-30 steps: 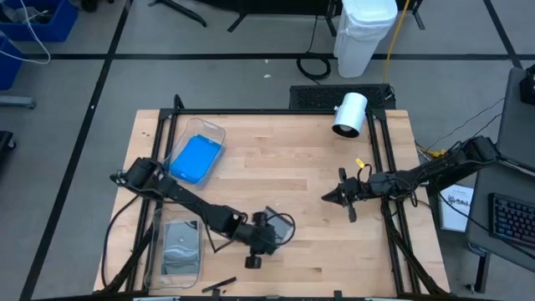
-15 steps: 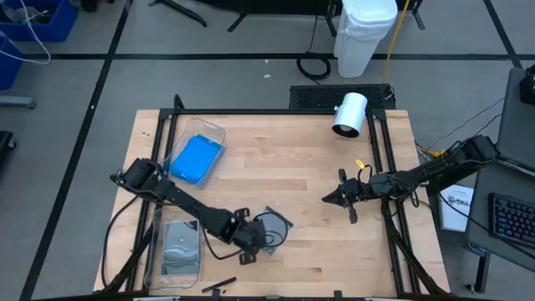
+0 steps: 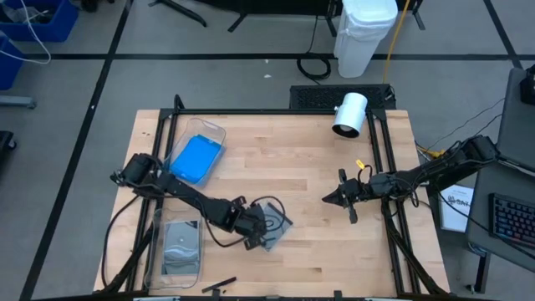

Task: Pick & place jewel cases by type
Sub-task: Put the black CD case into the bottom transparent bin

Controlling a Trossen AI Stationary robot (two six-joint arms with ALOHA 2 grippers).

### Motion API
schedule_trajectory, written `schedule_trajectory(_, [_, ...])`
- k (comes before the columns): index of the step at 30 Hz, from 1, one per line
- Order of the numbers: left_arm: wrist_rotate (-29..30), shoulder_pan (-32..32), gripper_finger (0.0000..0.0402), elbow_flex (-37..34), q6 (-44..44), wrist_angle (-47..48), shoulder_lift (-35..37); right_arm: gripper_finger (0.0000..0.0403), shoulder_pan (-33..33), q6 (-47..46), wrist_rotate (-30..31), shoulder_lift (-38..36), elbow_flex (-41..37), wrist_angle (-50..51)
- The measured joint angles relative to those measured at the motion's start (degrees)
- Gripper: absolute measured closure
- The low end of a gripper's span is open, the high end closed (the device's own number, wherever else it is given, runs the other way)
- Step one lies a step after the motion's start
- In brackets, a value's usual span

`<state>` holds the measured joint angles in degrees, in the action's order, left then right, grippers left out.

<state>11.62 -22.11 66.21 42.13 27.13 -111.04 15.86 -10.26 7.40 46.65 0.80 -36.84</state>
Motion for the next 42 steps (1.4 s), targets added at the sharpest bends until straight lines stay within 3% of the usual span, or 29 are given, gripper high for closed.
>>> schedule_trajectory(6, [5.9,2.0,0.0305,-1.0,-0.9,0.8,-0.2,0.0403,0.0,0.0,0.0,0.0,0.0,-0.1])
schedule_trajectory(15, [12.7,7.7,0.0305,-1.2,-10.2,-1.3,-0.5,0.0403,0.0,0.1,0.0,0.0,0.0,-0.1])
schedule_trajectory(21, [18.2,12.5,0.0305,-1.4,-18.9,-8.1,-0.7,0.0403,0.0,0.4,0.0,0.0,0.0,-0.2])
schedule_trajectory(27, [15.3,15.5,0.0305,-0.9,-27.3,-14.9,-0.7,0.0403,0.0,0.4,0.0,0.0,0.0,-0.1])
schedule_trajectory(30, [12.6,13.9,0.0305,0.5,-33.8,-15.0,-0.1,0.0403,0.0,0.0,0.0,0.0,0.0,-0.2])
schedule_trajectory(36, [20.8,5.4,0.0339,1.8,-49.2,-14.2,0.1,0.0403,0.0,-1.7,0.0,0.0,0.0,-0.3])
schedule_trajectory(42, [24.5,1.6,0.0395,1.7,-39.7,-0.3,0.1,0.0403,0.0,-2.5,0.2,1.5,0.0,-2.7])
